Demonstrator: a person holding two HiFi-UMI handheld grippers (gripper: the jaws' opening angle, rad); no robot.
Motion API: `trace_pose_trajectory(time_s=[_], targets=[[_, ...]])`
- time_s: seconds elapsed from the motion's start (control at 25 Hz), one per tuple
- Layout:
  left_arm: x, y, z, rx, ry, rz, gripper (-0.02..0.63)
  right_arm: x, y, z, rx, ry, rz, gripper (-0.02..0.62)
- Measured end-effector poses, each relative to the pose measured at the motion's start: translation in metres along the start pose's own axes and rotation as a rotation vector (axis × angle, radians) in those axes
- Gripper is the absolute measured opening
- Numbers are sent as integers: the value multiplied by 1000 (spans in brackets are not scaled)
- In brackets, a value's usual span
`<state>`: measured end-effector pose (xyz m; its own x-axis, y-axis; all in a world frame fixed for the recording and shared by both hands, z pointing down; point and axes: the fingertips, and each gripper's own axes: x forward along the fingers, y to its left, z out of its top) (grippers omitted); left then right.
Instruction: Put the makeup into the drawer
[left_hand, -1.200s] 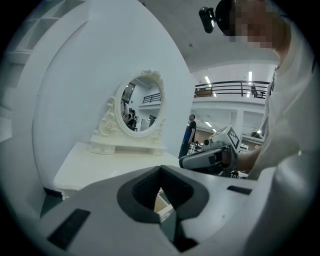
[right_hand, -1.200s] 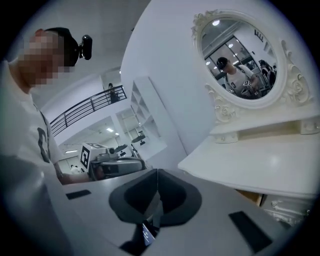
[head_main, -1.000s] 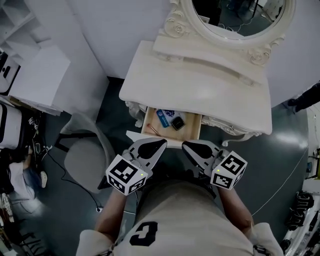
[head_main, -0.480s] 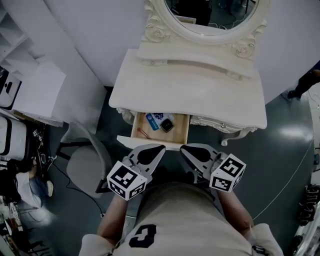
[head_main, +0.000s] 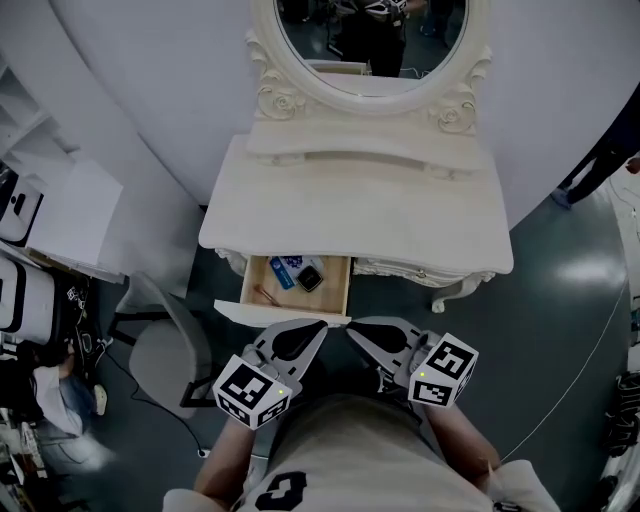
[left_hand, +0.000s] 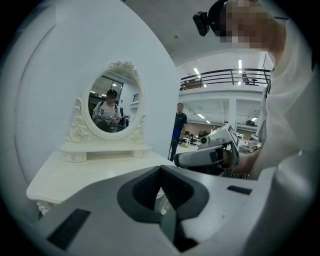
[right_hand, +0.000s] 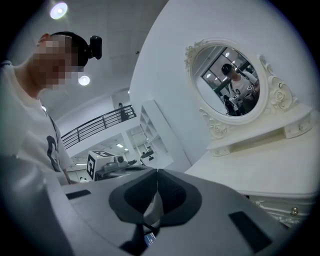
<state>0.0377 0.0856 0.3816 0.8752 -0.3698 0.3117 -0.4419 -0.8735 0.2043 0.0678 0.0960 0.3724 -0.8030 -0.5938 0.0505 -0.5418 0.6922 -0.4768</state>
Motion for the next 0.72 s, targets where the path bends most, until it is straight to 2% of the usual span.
trace_pose_trajectory(time_s=[0.24, 0.44, 0.64, 0.72], targets=[[8, -11, 6, -14, -7, 80, 55, -22, -5, -7, 28, 45, 59, 29], [-5, 0, 7, -13, -21, 120, 55, -14, -7, -5, -3, 64, 80, 29], [-23, 12, 0, 34, -30, 88, 55, 15, 4, -6, -74, 78, 68, 29], [-29, 19, 0, 22, -47, 57, 55, 29, 10, -4, -102, 77, 63, 29]])
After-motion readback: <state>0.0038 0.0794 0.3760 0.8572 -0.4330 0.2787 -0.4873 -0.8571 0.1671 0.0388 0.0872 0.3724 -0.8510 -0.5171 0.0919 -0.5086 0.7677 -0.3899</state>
